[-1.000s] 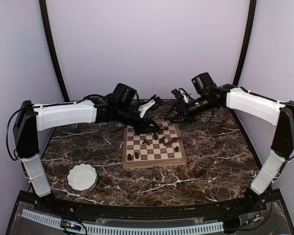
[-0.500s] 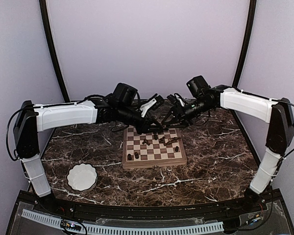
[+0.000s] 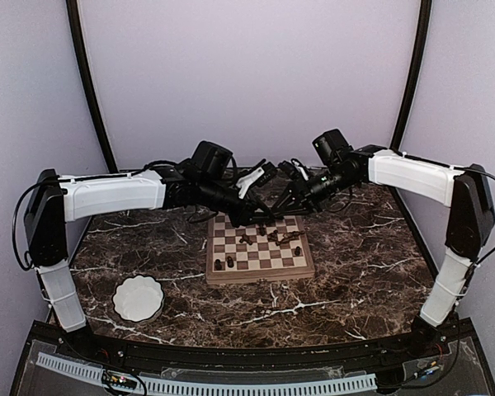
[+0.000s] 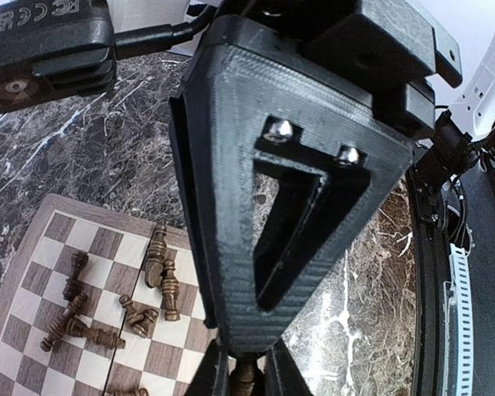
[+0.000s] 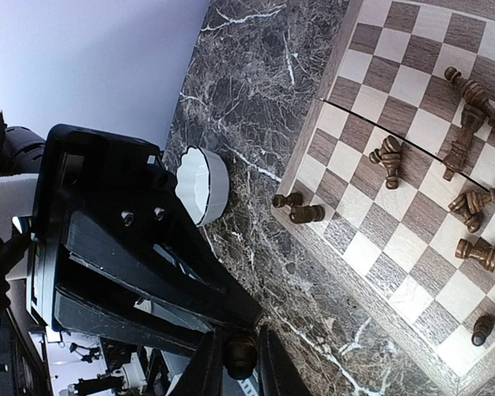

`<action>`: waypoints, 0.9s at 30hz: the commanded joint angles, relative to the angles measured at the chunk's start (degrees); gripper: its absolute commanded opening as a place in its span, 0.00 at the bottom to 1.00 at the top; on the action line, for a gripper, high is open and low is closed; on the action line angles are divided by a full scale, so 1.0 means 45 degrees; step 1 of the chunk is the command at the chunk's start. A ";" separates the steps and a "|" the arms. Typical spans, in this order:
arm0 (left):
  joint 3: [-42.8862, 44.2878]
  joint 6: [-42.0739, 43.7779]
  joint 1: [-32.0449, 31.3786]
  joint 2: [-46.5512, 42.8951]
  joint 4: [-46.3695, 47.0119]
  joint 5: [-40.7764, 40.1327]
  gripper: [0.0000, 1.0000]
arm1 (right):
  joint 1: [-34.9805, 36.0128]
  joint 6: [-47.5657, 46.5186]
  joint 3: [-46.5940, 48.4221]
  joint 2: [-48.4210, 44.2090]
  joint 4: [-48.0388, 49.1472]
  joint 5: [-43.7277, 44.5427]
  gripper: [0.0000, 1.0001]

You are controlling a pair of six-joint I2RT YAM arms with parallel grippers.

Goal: Set up the chess pieces on the board
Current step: Pass from the left arm to the right, then place the bishop on c8.

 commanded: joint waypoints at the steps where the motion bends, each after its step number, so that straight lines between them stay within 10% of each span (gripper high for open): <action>1: 0.0287 -0.0043 -0.0087 -0.0067 0.0539 0.0285 0.07 | 0.0131 0.0019 -0.0190 0.0137 0.0428 -0.0388 0.10; 9: 0.0049 -0.0497 -0.0092 -0.0336 0.0644 -0.1076 0.45 | 0.0149 -0.0769 -0.0040 -0.0466 -0.0308 0.1162 0.04; 19: -0.2926 -0.2357 0.0103 -0.3156 0.1573 -0.3476 0.54 | 0.1937 -0.3843 -0.0100 -0.0918 -0.2715 0.6902 0.03; 23: -0.4376 -0.4147 0.0515 -0.4538 0.1796 -0.5792 0.93 | 0.3086 -0.4199 -0.0460 -0.0792 -0.2799 0.8468 0.02; 27: -0.5291 -0.5505 0.1030 -0.5349 0.2385 -0.6324 0.99 | 0.4132 -0.4431 -0.0292 -0.0295 -0.2995 0.9996 0.02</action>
